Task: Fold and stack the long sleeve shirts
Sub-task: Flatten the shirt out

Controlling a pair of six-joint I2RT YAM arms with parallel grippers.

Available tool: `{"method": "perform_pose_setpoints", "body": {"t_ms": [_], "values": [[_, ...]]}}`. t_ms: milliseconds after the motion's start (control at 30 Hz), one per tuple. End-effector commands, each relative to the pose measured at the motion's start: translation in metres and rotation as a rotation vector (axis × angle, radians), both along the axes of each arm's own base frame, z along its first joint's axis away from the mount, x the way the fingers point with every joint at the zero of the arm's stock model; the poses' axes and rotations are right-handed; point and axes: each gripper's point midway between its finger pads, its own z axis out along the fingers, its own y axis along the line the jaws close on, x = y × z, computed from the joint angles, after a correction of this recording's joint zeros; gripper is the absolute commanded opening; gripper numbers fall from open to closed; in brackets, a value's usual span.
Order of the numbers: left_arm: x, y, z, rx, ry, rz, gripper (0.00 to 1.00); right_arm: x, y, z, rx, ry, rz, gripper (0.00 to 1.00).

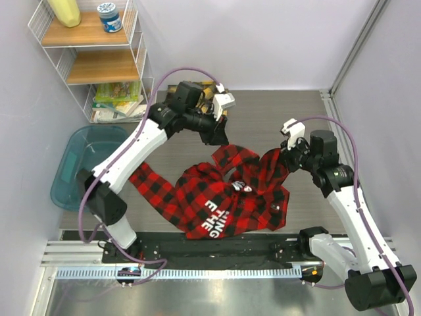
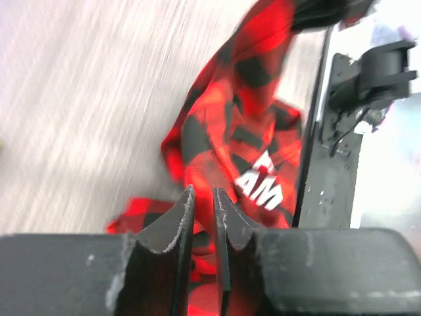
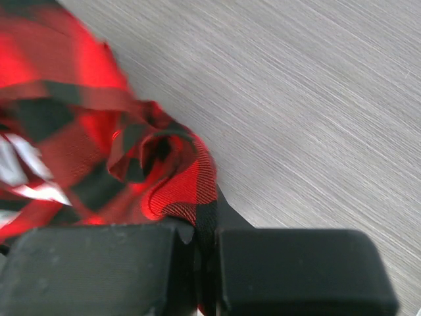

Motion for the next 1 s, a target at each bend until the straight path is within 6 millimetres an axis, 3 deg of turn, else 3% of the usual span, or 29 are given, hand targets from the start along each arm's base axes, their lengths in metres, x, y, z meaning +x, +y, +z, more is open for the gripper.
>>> {"method": "perform_pose_setpoints", "body": {"t_ms": [0,33,67,233,267,300,333,367,433,533,600,667,700,733,767,800,900,967], "values": [[-0.023,0.017,-0.043,0.1,0.168,-0.098,0.13,0.0,-0.003,0.025,-0.014,-0.081,0.005,0.01],[-0.028,0.024,-0.061,0.123,0.206,-0.086,0.06,-0.001,-0.002,0.027,-0.009,-0.082,0.014,0.01],[-0.03,0.028,-0.057,0.105,0.204,-0.066,0.0,-0.001,-0.002,0.03,-0.011,-0.089,0.02,0.01],[0.002,0.012,-0.042,-0.018,0.229,0.036,0.0,-0.008,0.003,0.015,-0.011,-0.056,0.064,0.01],[0.011,0.008,-0.051,-0.004,0.229,0.05,0.0,-0.01,0.003,0.011,-0.014,-0.05,0.064,0.01],[0.016,0.005,-0.056,0.013,0.219,0.06,0.09,-0.01,0.003,0.01,-0.014,-0.047,0.066,0.01],[0.02,0.003,-0.06,0.03,0.214,0.065,0.39,-0.01,0.003,0.011,-0.013,-0.047,0.067,0.01],[0.024,0.005,-0.071,0.066,0.21,0.082,0.49,-0.01,0.004,0.013,-0.007,-0.051,0.071,0.01],[0.025,0.003,-0.101,0.122,0.229,0.087,0.59,-0.012,0.006,0.017,-0.001,-0.057,0.076,0.01],[0.035,0.014,-0.144,0.237,0.203,0.105,0.58,-0.008,-0.001,0.024,-0.013,-0.076,0.035,0.01],[0.025,0.035,-0.165,0.339,0.185,0.046,0.54,0.0,-0.011,0.03,-0.042,-0.1,-0.019,0.01],[0.004,0.052,-0.171,0.38,0.178,-0.003,0.46,0.01,-0.021,0.042,-0.045,-0.128,-0.076,0.01],[-0.018,0.067,-0.192,0.423,0.189,-0.056,0.43,0.014,-0.025,0.049,-0.043,-0.144,-0.096,0.01],[-0.031,0.074,-0.181,0.417,0.14,-0.074,0.34,0.02,-0.032,0.057,-0.04,-0.159,-0.124,0.01],[-0.044,0.081,-0.188,0.44,0.126,-0.103,0.31,0.025,-0.036,0.06,-0.03,-0.16,-0.146,0.01],[-0.069,0.093,-0.21,0.512,0.122,-0.156,0.27,0.031,-0.041,0.061,-0.027,-0.154,-0.167,0.01],[-0.115,0.096,-0.237,0.599,0.108,-0.262,0.19,0.038,-0.046,0.058,-0.005,-0.13,-0.178,0.01],[-0.131,0.095,-0.253,0.653,0.143,-0.279,0.16,0.04,-0.056,0.046,-0.013,-0.102,-0.199,0.01]]}}
